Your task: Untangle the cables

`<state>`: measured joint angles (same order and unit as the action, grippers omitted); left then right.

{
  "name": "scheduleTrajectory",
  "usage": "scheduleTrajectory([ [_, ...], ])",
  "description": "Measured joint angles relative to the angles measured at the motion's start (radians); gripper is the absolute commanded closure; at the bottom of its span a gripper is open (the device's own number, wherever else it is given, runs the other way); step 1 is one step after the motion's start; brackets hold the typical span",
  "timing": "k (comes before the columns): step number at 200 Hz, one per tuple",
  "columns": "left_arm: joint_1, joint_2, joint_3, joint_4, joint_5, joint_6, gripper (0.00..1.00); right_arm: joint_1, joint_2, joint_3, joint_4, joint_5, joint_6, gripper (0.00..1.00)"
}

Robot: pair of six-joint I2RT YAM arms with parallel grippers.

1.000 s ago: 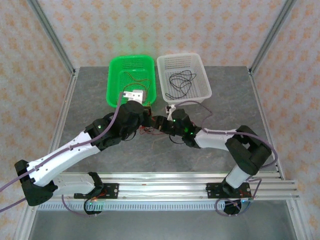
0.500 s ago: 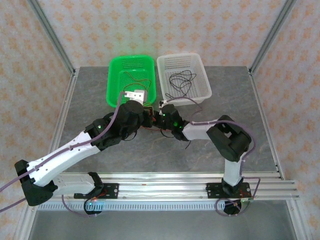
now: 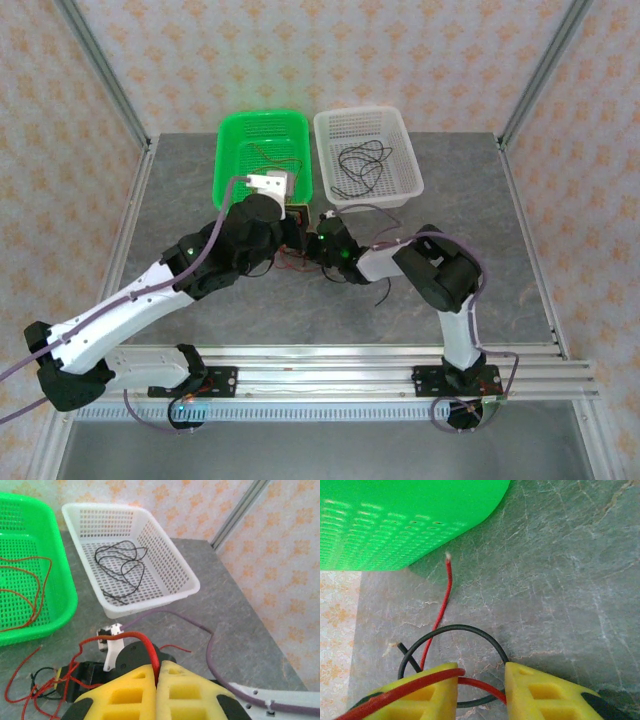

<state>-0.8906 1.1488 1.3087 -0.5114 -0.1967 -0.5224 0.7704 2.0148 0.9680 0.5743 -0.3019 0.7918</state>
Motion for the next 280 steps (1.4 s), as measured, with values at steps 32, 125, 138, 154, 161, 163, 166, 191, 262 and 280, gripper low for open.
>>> scheduleTrajectory([
  [32, 0.000, 0.000, 0.068, -0.026, -0.029, 0.023, 1.00, 0.006, -0.004, -0.031, 0.042, 0.024, -0.007, 0.72],
  [125, 0.000, 0.074, 0.314, -0.163, -0.170, 0.135, 1.00, 0.009, -0.056, -0.108, 0.053, 0.064, -0.071, 0.72],
  [138, 0.000, 0.085, 0.368, -0.163, -0.197, 0.159, 1.00, 0.009, -0.056, -0.111, 0.055, 0.067, -0.076, 0.72],
  [154, 0.000, 0.092, 0.438, -0.161, -0.230, 0.185, 1.00, 0.010, -0.056, -0.112, 0.056, 0.068, -0.083, 0.72],
  [161, 0.000, 0.093, 0.466, -0.160, -0.243, 0.194, 1.00, 0.010, -0.056, -0.112, 0.055, 0.068, -0.087, 0.72],
  [163, 0.000, 0.093, 0.474, -0.160, -0.248, 0.199, 1.00, 0.010, -0.056, -0.112, 0.055, 0.068, -0.087, 0.72],
  [166, 0.000, 0.093, 0.484, -0.160, -0.254, 0.204, 1.00, 0.010, -0.056, -0.112, 0.055, 0.068, -0.089, 0.72],
  [191, 0.000, 0.097, 0.544, -0.156, -0.301, 0.243, 1.00, 0.013, -0.056, -0.112, 0.055, 0.071, -0.103, 0.72],
  [262, 0.024, 0.180, 0.561, -0.111, -0.452, 0.353, 1.00, 0.014, -0.082, -0.104, -0.015, 0.076, -0.174, 0.67],
  [280, 0.089, 0.212, 0.561, -0.085, -0.443, 0.365, 1.00, 0.014, -0.111, -0.104, -0.082, 0.090, -0.196, 0.65],
])
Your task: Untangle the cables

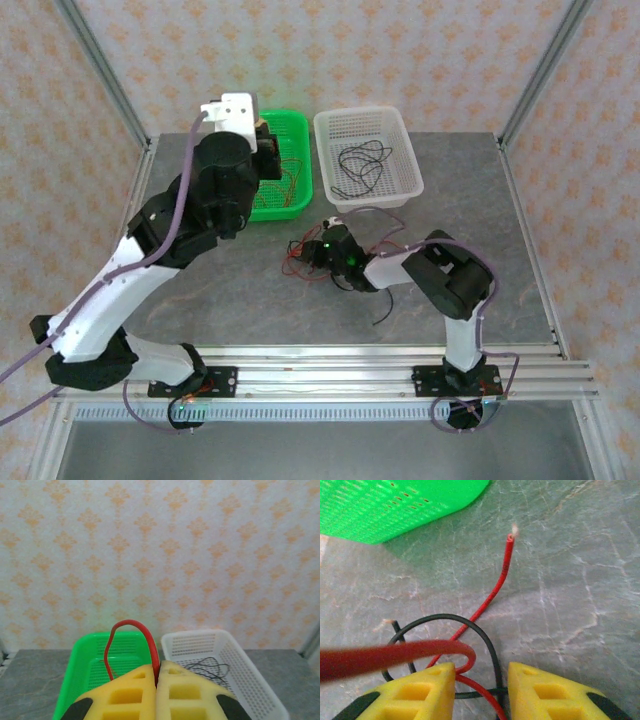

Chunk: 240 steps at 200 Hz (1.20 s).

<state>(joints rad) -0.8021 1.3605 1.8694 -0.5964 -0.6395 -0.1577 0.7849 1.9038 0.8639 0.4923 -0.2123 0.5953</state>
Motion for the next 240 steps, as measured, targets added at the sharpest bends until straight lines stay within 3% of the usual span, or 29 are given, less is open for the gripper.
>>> scheduleTrajectory([
  [54, 0.184, 0.093, -0.006, 0.093, 0.083, 0.002, 1.00, -0.003, -0.132, -0.018, -0.188, 0.031, -0.044, 0.56],
  [164, 0.457, 0.359, -0.040, 0.261, 0.321, -0.056, 1.00, -0.003, -0.533, -0.090, -0.381, 0.080, -0.050, 0.55],
  [240, 0.495, 0.535, -0.112, 0.346, 0.424, -0.098, 1.00, -0.003, -0.780, -0.181, -0.489, 0.150, -0.028, 0.53],
])
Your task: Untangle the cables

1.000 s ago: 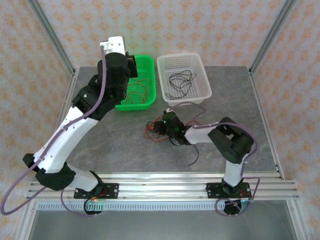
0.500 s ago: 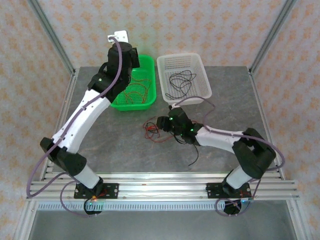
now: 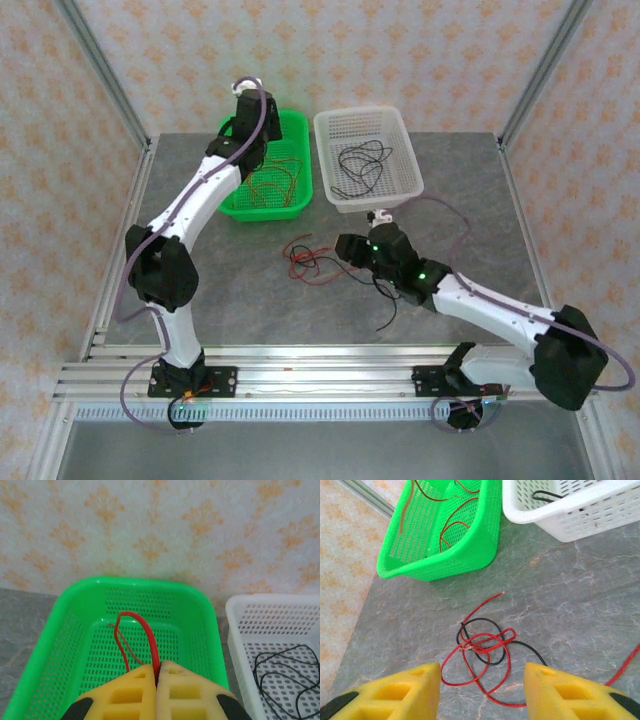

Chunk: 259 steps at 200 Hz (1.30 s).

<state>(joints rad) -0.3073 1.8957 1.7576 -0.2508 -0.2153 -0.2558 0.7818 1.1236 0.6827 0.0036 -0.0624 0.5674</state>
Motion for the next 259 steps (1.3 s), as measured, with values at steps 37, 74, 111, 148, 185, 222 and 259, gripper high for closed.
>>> scheduleTrajectory([
  [37, 0.000, 0.060, -0.053, 0.038, 0.023, -0.024, 1.00, 0.000, -0.033, -0.035, -0.024, 0.015, 0.017, 0.53],
  [74, 0.000, 0.116, -0.130, 0.047, 0.034, -0.045, 1.00, 0.000, -0.052, -0.052, -0.054, 0.023, 0.034, 0.52],
  [111, 0.000, 0.167, -0.151, 0.046, 0.046, -0.066, 0.88, 0.000, -0.070, -0.053, -0.071, 0.034, 0.042, 0.52],
  [148, 0.000, 0.200, -0.151, 0.038, 0.084, -0.092, 0.57, 0.000, -0.080, -0.053, -0.088, 0.037, 0.045, 0.52],
  [185, 0.000, 0.200, -0.151, 0.035, 0.112, -0.109, 0.37, 0.000, -0.084, -0.053, -0.113, 0.045, 0.058, 0.52],
  [222, 0.000, 0.163, -0.166, 0.025, 0.141, -0.111, 0.34, 0.000, -0.084, -0.058, -0.121, 0.045, 0.073, 0.52],
  [259, -0.001, 0.016, -0.222, 0.019, 0.164, -0.113, 0.34, 0.006, -0.080, -0.064, -0.123, 0.046, 0.089, 0.52],
])
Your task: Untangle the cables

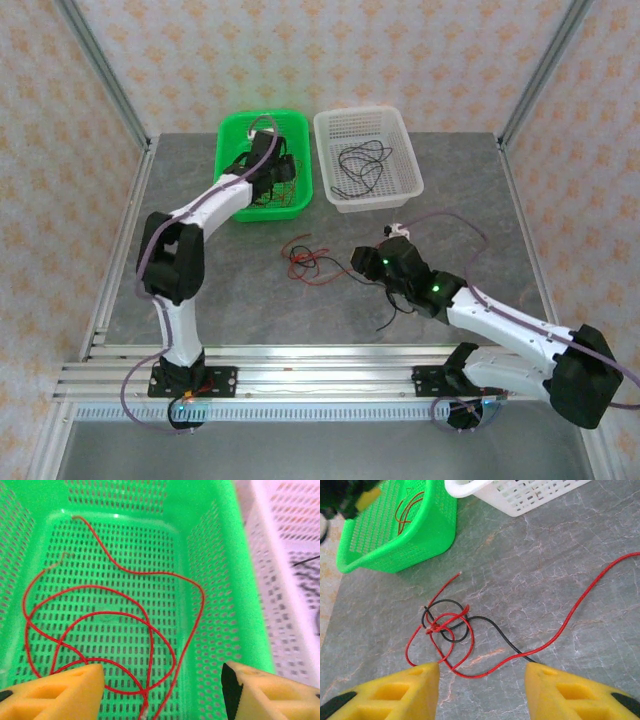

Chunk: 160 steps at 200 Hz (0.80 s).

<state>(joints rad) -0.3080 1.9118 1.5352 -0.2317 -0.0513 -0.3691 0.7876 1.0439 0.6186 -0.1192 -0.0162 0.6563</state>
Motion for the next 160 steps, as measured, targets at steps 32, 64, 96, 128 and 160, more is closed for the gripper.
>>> scheduleTrajectory([
  [32, -0.013, -0.187, -0.073, 0.026, 0.016, -0.007, 0.34, 0.026, 0.042, 0.000, 0.014, 0.002, 0.034, 0.52],
  [64, -0.033, -0.363, -0.224, 0.072, 0.023, -0.037, 0.34, 0.055, 0.136, 0.000, 0.093, -0.010, 0.132, 0.51],
  [96, -0.046, -0.498, -0.404, 0.095, 0.025, -0.078, 0.34, 0.070, 0.250, 0.000, 0.234, -0.040, 0.261, 0.49],
  [128, -0.055, -0.621, -0.534, 0.101, 0.021, -0.108, 0.34, 0.072, 0.335, 0.001, 0.396, -0.066, 0.383, 0.48],
  [160, -0.068, -0.735, -0.629, 0.118, 0.017, -0.137, 0.34, 0.072, 0.421, 0.028, 0.475, -0.068, 0.474, 0.48],
])
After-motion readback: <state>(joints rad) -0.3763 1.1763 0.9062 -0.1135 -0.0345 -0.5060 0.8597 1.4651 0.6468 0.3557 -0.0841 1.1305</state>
